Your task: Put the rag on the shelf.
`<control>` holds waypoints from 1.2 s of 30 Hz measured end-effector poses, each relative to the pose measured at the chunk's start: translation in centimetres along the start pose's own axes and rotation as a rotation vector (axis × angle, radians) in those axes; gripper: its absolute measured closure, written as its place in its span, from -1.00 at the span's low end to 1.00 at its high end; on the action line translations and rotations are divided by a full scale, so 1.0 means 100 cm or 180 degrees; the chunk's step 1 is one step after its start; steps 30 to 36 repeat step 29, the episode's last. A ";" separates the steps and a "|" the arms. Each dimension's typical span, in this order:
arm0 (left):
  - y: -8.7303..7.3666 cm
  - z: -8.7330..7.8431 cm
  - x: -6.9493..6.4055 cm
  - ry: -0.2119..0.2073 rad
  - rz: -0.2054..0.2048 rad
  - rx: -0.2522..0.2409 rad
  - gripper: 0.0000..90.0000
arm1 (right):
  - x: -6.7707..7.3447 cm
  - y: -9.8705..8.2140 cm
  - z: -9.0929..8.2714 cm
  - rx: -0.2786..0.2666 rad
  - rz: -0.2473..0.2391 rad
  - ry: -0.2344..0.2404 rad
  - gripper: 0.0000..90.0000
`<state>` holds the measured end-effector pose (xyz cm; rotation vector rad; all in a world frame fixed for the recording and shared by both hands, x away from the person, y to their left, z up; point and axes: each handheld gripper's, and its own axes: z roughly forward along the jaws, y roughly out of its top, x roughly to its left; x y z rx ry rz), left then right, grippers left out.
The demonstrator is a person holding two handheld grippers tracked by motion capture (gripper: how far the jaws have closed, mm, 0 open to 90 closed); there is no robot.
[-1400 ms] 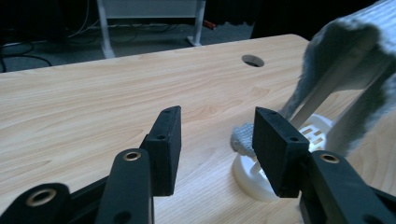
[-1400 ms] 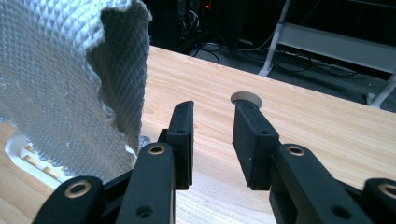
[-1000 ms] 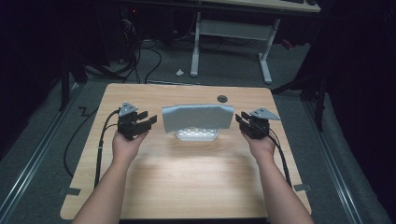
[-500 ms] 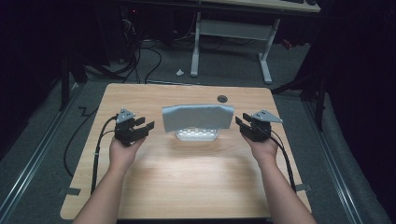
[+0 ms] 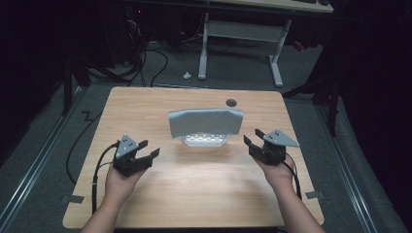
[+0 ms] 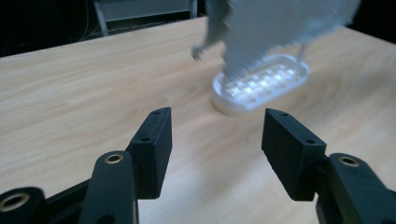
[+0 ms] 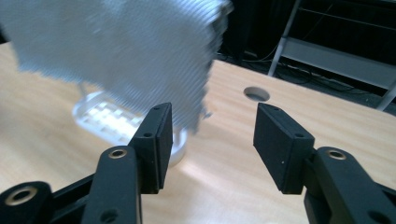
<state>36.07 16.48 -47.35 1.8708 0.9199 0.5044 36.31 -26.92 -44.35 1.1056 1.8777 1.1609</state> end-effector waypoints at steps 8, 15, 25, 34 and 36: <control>-0.034 0.005 -0.053 -0.0463 -0.0168 0.0238 -0.08 | 0.046 -0.031 -0.017 0.0315 -0.0208 0.0180 -0.17; -0.047 0.014 -0.106 -0.0796 0.0170 0.0559 -0.14 | 0.084 -0.053 -0.028 0.0532 -0.0209 0.0295 -0.25; -0.051 0.018 -0.096 -0.0655 0.0183 0.0702 -0.16 | 0.086 -0.085 -0.021 0.0772 -0.0139 0.0421 -0.19; -0.053 0.018 -0.094 -0.0642 0.0109 0.0699 -0.16 | 0.084 -0.089 -0.021 0.0815 -0.0193 0.0471 -0.19; -0.053 0.018 -0.094 -0.0642 0.0109 0.0699 -0.16 | 0.084 -0.089 -0.021 0.0815 -0.0193 0.0471 -0.19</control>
